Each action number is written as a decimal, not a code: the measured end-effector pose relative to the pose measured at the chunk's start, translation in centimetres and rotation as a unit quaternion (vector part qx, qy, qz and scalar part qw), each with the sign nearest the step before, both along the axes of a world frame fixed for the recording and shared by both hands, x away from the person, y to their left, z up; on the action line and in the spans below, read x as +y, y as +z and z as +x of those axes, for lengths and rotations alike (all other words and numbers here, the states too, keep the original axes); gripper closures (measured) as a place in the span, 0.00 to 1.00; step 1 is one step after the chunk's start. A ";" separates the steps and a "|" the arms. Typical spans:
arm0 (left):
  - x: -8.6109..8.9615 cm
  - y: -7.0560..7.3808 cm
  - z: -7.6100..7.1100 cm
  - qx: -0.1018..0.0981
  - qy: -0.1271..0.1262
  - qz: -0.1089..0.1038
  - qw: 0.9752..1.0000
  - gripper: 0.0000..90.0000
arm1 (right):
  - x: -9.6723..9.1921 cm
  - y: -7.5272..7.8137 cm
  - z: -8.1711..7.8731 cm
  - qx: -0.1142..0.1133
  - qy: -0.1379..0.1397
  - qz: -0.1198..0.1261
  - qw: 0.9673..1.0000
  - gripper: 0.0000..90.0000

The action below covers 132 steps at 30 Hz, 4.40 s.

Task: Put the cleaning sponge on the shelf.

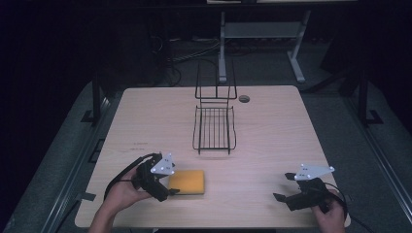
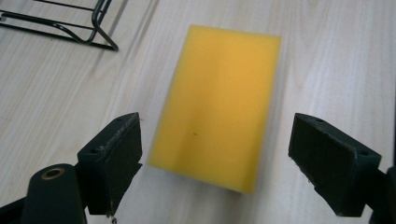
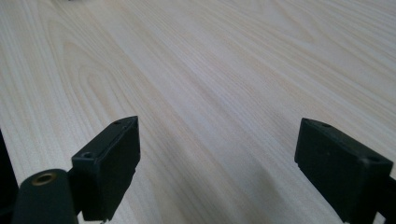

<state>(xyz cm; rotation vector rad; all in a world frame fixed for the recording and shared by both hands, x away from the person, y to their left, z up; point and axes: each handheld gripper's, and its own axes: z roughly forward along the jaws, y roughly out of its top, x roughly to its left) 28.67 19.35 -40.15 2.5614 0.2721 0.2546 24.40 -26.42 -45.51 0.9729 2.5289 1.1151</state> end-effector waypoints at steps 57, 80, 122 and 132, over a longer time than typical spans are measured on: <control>-3.7 -3.0 2.7 0.060 -0.053 0.067 0.995 0.19 | 1.0 -0.3 -0.1 0.014 0.036 -0.009 0.999 0.15; -4.3 -3.7 3.0 0.069 -0.052 0.070 0.994 0.19 | 1.0 -0.4 -0.1 0.016 0.041 -0.013 0.999 0.15; -4.2 -1.3 3.7 0.059 -0.027 0.042 0.997 0.24 | 1.0 -0.5 -0.1 0.013 0.040 -0.014 0.999 0.15; -5.1 -0.7 4.0 0.057 -0.027 0.040 0.997 0.24 | 1.1 -0.4 -0.1 0.010 0.041 -0.017 0.999 0.15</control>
